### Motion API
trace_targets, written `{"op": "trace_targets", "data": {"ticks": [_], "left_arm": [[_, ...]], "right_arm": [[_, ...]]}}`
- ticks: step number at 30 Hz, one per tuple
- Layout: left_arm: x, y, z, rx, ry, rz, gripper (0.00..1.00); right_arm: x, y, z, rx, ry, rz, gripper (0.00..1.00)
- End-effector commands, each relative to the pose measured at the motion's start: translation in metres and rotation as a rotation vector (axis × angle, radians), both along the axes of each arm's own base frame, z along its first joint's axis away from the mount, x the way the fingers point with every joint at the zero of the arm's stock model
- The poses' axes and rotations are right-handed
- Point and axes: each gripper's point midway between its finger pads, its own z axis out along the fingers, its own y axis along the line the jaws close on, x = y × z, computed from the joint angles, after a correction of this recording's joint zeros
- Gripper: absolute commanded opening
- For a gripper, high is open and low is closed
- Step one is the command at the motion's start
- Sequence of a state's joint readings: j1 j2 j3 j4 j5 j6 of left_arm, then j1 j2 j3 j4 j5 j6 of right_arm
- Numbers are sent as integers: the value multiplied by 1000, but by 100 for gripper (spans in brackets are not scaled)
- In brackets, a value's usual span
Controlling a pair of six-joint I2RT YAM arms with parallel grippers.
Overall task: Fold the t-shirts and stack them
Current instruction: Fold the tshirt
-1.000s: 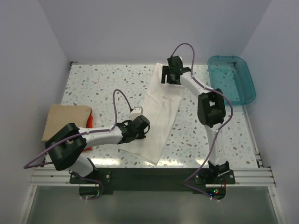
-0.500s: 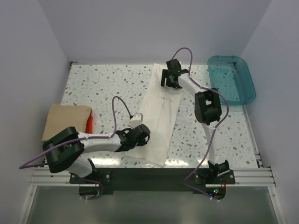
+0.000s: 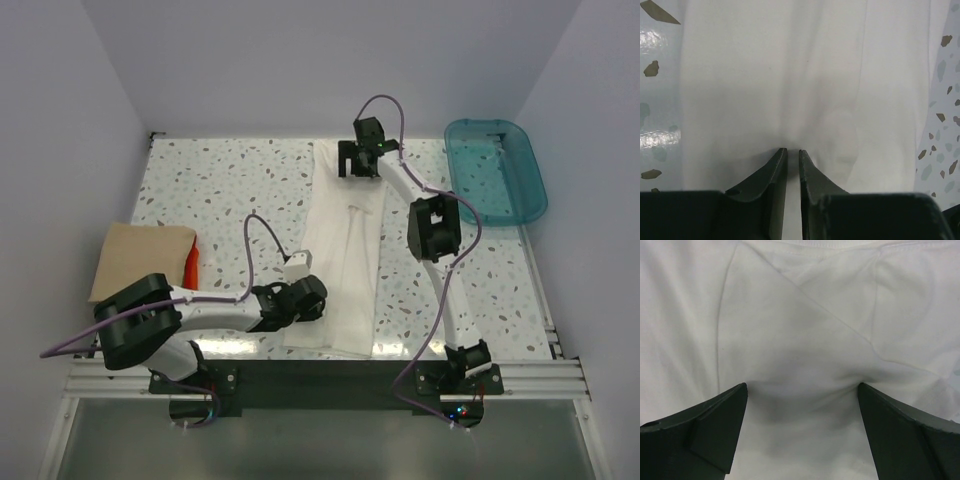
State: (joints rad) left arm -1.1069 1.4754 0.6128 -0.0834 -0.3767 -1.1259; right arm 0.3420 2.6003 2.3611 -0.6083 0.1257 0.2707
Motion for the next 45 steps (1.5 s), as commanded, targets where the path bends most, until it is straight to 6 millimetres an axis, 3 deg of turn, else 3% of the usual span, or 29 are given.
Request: {"op": "trace_targets", "data": {"ticks": [1, 4, 7, 8, 11, 12, 14, 15, 17, 19, 20, 21, 22, 23, 24, 25, 26, 27, 28, 29, 30, 32, 33, 35, 37, 38, 45], "left_arm": [[-21, 9, -21, 80, 97, -48, 22], [-12, 3, -13, 66, 72, -44, 30], [3, 0, 5, 34, 27, -39, 36], [7, -2, 11, 23, 13, -40, 39], [17, -3, 35, -12, -43, -40, 45], [21, -2, 41, -15, -55, -32, 45], [22, 2, 53, -30, -72, -22, 46], [21, 7, 53, -28, -76, -14, 46], [20, 14, 62, -55, -88, 11, 47], [17, 24, 64, -74, -88, 32, 47], [15, 28, 63, -76, -85, 41, 47], [13, 34, 64, -82, -90, 51, 46], [9, 40, 60, -76, -76, 67, 45], [7, 44, 58, -78, -70, 77, 45], [3, 53, 53, -74, -63, 89, 45], [0, 57, 49, -78, -53, 105, 45], [-2, 61, 44, -80, -49, 110, 45], [-8, 68, 36, -79, -37, 117, 44], [-8, 69, 34, -88, -40, 120, 43], [-10, 70, 31, -94, -39, 116, 43], [-15, 74, 22, -90, -23, 107, 43], [-18, 73, 17, -105, -18, 99, 42], [-24, 74, 10, -105, 0, 82, 41], [-26, 71, 8, -132, -3, 65, 40], [-30, 70, 5, -161, -2, 52, 40], [-31, 70, 5, -166, -2, 48, 39], [-39, 81, -6, -126, 37, 76, 37]], "right_arm": [[6, 5, -15, -11, 3, 105, 96], [13, 7, -10, -12, -33, 118, 97], [19, 9, 10, 2, -77, 111, 99], [20, 10, 31, 14, -111, 107, 99], [21, 7, 66, 27, -162, 81, 98], [17, 6, 92, 38, -193, 72, 99], [11, -1, 112, 44, -207, 31, 99], [2, -4, 133, 55, -221, 19, 99], [-12, -8, 148, 91, -215, -21, 99], [-42, -13, 157, 119, -190, -59, 99], [-55, -9, 156, 127, -178, -58, 99], [-79, -13, 125, 99, -103, -65, 99], [-94, -15, 154, 139, -154, -87, 99], [-124, -18, 117, 121, -71, -87, 98], [-136, -17, 120, 149, -82, -91, 98], [-153, -16, 137, 208, -110, -103, 95], [-170, -12, 134, 229, -105, -89, 94], [-199, -16, 101, 220, -35, -106, 92], [-214, -16, 95, 222, -27, -100, 91], [-235, -6, 108, 248, -59, -65, 89], [-262, -11, 80, 222, -3, -62, 88], [-295, -2, 84, 274, -17, -48, 84], [-317, -8, 62, 263, 21, -52, 83], [-346, -3, 51, 295, 48, -45, 79], [-373, -15, 38, 297, 69, -74, 77], [-392, -18, 22, 287, 102, -57, 75], [-451, -15, 0, 378, 178, -26, 72]]}}
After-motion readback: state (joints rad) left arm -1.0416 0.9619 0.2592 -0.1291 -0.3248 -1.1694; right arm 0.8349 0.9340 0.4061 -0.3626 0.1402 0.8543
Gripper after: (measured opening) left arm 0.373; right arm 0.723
